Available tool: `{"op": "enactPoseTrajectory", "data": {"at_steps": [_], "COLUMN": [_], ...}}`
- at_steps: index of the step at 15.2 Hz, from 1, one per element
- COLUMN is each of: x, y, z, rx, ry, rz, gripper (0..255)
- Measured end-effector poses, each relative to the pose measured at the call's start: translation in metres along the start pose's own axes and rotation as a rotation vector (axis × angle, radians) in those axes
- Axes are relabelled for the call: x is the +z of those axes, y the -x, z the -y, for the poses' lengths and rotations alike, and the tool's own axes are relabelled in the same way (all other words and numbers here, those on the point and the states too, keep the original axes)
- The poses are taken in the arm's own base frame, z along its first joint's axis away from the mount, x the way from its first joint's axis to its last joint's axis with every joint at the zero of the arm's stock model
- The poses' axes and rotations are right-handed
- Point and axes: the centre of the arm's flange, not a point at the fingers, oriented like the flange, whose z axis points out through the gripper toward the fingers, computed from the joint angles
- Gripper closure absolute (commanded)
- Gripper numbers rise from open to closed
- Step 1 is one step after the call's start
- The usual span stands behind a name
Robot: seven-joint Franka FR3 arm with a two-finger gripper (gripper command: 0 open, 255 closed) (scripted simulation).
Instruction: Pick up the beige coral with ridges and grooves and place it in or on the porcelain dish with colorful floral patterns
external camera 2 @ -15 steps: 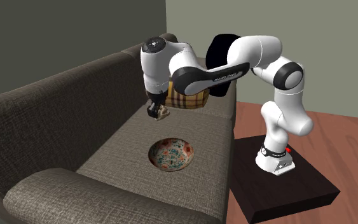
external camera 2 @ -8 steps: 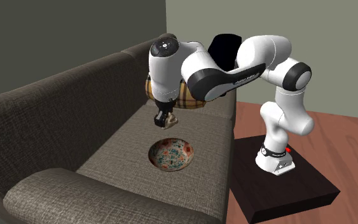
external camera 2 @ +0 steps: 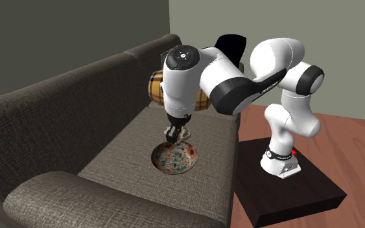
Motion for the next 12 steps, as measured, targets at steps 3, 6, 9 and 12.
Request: {"op": "enactPoseTrajectory", "data": {"at_steps": [3, 6, 9, 12], "x": [0.012, 0.018, 0.047, 0.1], "y": [0.003, 0.004, 0.001, 0.007], "z": [0.006, 0.008, -0.048, -0.104], "rx": [0.001, 0.001, 0.168, 0.393], "ry": [0.0, 0.001, -0.229, -0.562], "rz": [0.0, 0.0, 0.079, 0.171], "gripper": [255, 0, 0, 0]}}
